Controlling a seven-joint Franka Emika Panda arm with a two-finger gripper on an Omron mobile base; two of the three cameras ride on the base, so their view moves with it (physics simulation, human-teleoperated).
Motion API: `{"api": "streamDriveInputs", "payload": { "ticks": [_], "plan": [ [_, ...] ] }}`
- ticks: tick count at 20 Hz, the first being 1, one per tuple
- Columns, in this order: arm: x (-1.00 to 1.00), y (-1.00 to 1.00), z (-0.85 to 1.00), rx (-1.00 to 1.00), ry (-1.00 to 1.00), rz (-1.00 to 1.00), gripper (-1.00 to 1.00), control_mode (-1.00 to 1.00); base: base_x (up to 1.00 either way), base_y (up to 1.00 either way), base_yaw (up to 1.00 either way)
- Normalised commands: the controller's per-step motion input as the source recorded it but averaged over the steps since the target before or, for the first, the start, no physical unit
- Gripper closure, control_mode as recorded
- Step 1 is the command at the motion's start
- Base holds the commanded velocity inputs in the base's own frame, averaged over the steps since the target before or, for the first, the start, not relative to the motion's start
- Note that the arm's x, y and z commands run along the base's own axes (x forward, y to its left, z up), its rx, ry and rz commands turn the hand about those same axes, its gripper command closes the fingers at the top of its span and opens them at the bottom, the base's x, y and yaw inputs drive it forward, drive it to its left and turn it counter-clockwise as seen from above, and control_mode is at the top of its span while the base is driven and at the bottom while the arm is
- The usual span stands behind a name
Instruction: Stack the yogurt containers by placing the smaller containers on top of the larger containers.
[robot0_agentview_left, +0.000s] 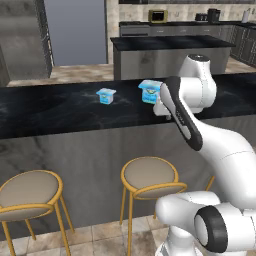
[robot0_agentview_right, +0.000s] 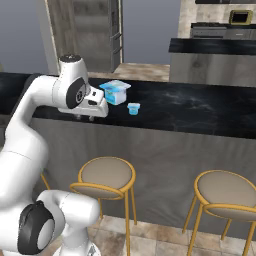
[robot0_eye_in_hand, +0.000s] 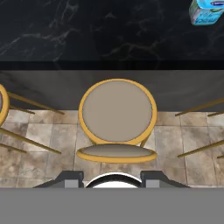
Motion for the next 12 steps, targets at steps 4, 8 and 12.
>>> {"api": "streamDriveInputs", "payload": {
  "ticks": [4, 8, 12],
  "plan": [
    [0.0, 0.1, 0.04, 0.0, -0.02, 0.0, -1.0, -1.0, 0.0, 0.0, 0.0],
    [0.0, 0.34, 0.1, -0.11, 0.0, 0.01, -1.0, -1.0, 0.0, 0.0, 0.0],
    [0.0, 0.38, 0.01, -0.17, 0.0, 0.07, -1.0, -1.0, 0.0, 0.0, 0.0]
  ]
}}
